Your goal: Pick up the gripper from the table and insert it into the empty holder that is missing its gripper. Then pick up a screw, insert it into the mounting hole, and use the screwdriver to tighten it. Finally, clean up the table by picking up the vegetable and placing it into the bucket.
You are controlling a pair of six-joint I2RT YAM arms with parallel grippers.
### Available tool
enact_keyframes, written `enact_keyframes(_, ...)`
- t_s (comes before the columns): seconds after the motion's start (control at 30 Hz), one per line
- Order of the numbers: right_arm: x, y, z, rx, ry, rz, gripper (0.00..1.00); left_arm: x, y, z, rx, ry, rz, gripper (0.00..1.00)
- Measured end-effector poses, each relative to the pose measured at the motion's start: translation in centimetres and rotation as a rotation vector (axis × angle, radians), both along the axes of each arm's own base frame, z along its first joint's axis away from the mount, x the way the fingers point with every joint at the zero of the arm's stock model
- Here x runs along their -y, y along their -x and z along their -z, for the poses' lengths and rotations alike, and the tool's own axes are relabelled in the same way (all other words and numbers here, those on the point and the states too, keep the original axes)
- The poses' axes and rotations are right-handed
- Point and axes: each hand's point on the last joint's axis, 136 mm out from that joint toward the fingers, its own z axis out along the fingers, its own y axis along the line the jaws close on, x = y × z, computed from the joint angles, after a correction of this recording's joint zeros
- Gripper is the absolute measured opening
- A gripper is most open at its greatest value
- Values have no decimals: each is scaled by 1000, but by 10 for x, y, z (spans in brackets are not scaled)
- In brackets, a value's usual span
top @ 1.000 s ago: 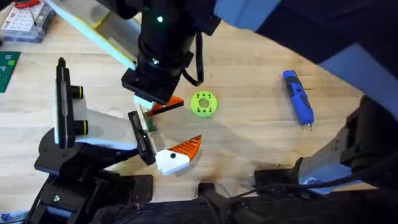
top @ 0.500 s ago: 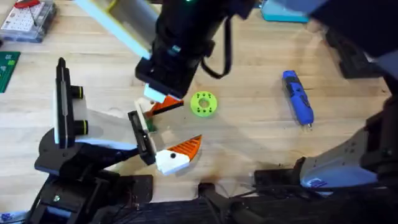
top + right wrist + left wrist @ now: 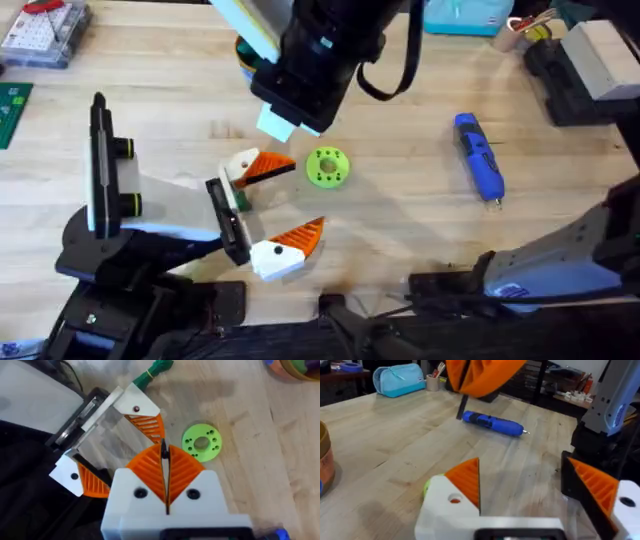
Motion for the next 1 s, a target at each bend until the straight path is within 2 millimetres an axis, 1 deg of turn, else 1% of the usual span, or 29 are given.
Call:
enact_keyframes(0.1,-3,-2,-1,10,-9,-11,7,0,0,0,0,0,0,988)
enact_keyframes(0.27,-9,2,3,-15,-24,-60,8,0,0,0,0,0,0,986)
enact_keyframes(0.53,-19,3,19,-64,-12,-89,8,0,0,0,0,0,0,986)
enact_keyframes(0.83,-25,0,18,-54,-34,-100,8,0,0,0,-1,0,0,986)
enact_keyframes(1.0,-27,3,18,-55,-33,-107,8,0,0,0,-2,-1,0,986)
